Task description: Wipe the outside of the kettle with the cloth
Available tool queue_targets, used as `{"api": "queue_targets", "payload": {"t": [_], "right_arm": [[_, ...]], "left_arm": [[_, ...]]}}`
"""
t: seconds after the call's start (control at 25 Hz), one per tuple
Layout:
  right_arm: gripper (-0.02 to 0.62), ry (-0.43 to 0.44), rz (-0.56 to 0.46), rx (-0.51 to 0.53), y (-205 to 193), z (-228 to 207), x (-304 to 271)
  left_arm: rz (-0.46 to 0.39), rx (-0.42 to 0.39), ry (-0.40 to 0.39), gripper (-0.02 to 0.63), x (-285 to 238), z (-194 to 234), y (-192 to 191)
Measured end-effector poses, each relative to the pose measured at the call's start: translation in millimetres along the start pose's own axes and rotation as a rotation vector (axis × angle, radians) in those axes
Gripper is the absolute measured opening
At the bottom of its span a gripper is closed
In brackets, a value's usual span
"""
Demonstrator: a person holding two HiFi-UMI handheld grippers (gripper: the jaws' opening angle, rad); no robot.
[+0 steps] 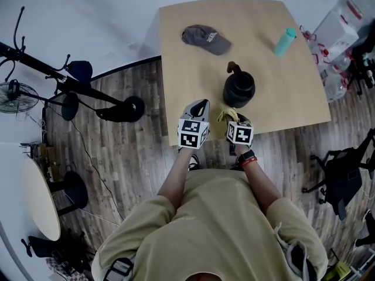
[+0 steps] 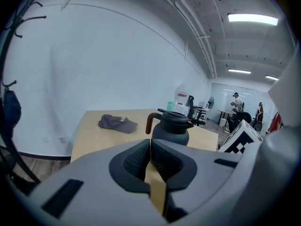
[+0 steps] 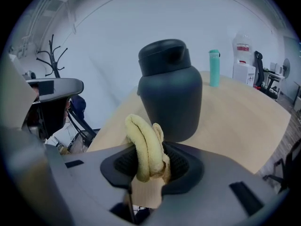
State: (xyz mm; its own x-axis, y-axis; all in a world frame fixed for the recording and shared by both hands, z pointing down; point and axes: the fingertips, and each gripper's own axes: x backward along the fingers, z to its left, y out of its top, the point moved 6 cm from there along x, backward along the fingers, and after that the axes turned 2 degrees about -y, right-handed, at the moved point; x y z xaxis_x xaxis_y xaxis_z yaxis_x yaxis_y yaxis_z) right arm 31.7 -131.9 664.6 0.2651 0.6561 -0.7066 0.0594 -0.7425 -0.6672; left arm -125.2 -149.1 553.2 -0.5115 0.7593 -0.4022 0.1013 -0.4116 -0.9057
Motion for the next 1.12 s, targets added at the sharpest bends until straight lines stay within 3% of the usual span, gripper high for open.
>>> {"api": "queue_targets", "payload": {"t": [0.48,0.84,1.12], "right_arm": [[0.135,-0.072,-0.051,-0.068,23,43,-61],[0.135,-0.163,-0.012,-0.083,27,38,-75],[0.137,-0.161,0.019,-0.131,19,28,-76]], "left_arm": [[0.001,-0.018,0.015,0.026,9,44,6],[0.003,-0.015,0.037,0.026,11,56,7],[0.022,0.001,0.057,0.025,13,58,-2]]}}
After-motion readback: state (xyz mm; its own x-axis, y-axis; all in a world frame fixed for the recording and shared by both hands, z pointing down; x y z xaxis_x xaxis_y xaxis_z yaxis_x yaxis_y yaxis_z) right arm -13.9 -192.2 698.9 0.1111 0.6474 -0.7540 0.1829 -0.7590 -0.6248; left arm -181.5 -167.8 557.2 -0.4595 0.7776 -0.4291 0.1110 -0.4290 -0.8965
